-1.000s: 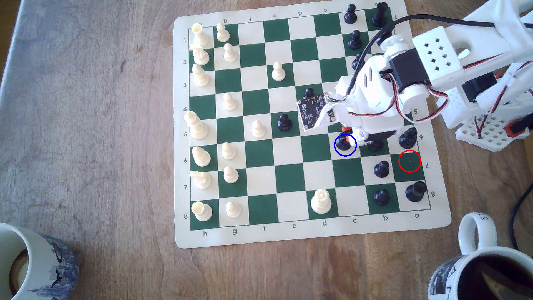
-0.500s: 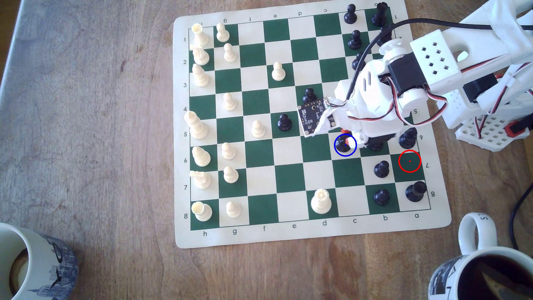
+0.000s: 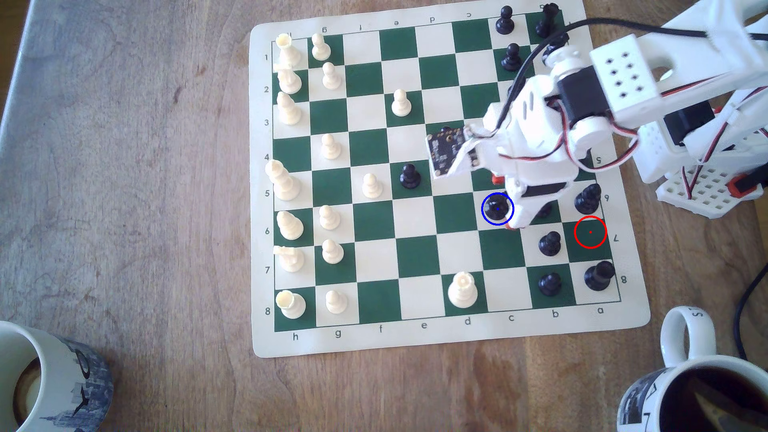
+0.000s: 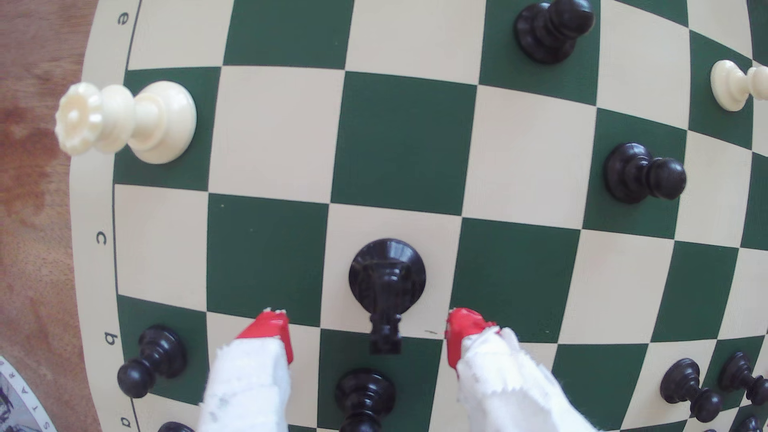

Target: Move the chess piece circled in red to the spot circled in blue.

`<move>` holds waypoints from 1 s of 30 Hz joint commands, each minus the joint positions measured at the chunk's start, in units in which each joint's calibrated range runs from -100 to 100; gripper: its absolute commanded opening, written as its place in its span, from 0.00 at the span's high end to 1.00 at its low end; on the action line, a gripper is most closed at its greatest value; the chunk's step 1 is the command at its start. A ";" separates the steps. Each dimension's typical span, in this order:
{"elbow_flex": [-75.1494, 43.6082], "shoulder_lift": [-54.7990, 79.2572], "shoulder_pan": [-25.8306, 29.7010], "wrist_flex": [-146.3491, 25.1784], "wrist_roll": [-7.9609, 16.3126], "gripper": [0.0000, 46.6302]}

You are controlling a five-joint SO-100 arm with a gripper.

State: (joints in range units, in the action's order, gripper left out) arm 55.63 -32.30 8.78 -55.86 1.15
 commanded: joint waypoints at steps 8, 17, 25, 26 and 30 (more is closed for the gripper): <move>3.85 -16.43 -0.76 -2.29 4.40 0.54; 16.00 -27.12 -2.09 24.49 4.20 0.54; 30.41 -37.56 -3.89 54.05 2.78 0.80; 32.50 -38.75 -4.04 57.82 2.78 0.86; 37.30 -44.61 -4.43 70.19 0.73 1.00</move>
State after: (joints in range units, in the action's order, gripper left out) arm 91.78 -70.93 4.87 0.72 3.10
